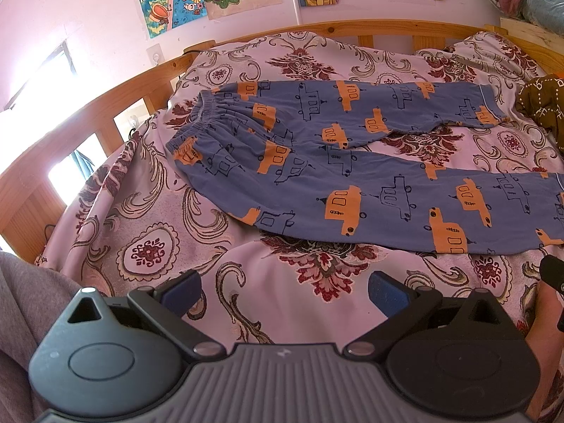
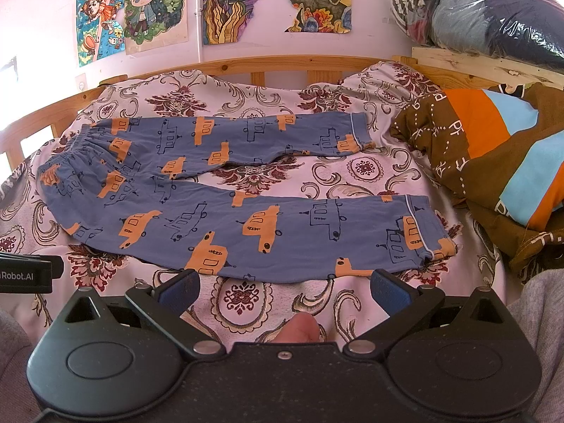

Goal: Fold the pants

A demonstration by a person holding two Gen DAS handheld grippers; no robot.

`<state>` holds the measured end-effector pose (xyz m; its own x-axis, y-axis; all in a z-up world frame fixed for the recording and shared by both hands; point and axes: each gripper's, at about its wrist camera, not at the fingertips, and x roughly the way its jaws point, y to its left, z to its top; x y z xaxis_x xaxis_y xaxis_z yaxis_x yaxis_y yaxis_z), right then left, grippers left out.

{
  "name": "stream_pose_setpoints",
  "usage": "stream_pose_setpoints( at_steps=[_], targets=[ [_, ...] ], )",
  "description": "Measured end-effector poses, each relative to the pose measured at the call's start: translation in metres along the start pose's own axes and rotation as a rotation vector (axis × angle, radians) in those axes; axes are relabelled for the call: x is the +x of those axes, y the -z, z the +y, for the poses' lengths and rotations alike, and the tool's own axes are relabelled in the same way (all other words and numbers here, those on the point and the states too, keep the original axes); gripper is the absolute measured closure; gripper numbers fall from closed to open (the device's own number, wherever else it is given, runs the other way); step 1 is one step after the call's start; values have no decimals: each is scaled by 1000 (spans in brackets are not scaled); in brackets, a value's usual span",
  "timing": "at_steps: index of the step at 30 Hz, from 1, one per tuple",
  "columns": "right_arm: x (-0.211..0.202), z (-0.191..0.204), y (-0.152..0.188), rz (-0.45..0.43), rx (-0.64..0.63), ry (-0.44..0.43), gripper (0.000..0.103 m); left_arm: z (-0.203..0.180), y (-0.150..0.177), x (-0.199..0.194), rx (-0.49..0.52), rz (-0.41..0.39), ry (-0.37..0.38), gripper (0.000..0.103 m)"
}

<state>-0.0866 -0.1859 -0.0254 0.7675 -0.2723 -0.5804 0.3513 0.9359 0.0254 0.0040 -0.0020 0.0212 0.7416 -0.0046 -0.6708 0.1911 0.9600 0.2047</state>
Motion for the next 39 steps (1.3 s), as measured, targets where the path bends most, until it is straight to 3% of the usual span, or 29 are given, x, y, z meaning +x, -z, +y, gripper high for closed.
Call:
stream_pose_setpoints(
  at_steps=[31, 39],
  targets=[
    [2, -3, -2, -13, -2, 10, 1, 2, -21, -14, 6, 6, 2, 0],
    [8, 4, -22, -32, -53, -37, 1, 23, -70, -1, -46, 49, 87, 0]
  ],
)
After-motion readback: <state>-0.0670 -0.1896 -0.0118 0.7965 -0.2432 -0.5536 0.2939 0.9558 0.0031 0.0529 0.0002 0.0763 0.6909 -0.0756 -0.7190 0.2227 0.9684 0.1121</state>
